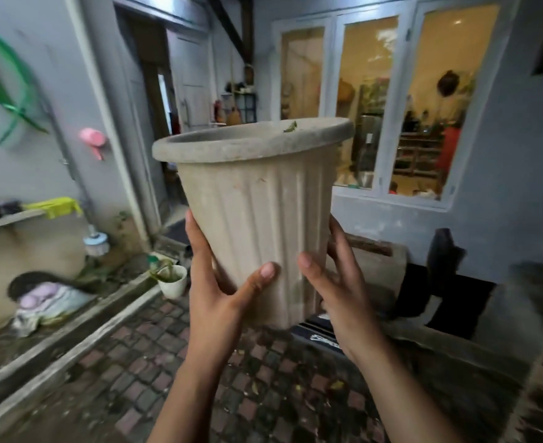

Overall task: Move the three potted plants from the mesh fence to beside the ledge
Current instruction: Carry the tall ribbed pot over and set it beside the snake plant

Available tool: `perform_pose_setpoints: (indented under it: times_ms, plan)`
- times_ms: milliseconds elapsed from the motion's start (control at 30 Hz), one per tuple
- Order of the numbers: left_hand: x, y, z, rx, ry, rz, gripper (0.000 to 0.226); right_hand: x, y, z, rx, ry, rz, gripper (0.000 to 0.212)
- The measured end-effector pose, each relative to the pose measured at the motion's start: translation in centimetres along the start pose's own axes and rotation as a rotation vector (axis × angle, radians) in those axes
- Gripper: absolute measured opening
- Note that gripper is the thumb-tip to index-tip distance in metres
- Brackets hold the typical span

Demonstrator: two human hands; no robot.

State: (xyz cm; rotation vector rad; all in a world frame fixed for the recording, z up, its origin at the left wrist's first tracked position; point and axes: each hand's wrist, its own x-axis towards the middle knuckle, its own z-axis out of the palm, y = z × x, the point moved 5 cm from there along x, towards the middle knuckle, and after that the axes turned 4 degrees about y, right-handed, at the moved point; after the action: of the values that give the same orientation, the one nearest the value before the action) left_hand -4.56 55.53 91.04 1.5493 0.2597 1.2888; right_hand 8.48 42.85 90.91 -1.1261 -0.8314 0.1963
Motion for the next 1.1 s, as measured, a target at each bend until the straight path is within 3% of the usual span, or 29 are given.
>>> perform_pose_setpoints:
  times_ms: [333, 633, 767, 1100]
  plan:
    - [12.1, -10.0, -11.3, 0.248, 0.250, 0.053, 0.125, 13.7, 13.9, 14.2, 0.130, -0.287, 0.068, 0.073]
    - [26.5, -20.1, -18.2, 0.323, 0.469, 0.009, 0.126, 29.3, 26.3, 26.9, 0.231, -0.517, 0.204, 0.087]
    - [31.3, -24.4, -22.1, 0.347, 0.549, -0.004, 0.128, 34.0, 31.5, 32.6, 0.231, -0.579, 0.249, 0.100]
    - [45.3, -36.7, -33.1, 0.378, 0.577, -0.003, 0.127, 45.2, 44.7, 46.0, 0.196, -0.586, 0.241, 0.095]
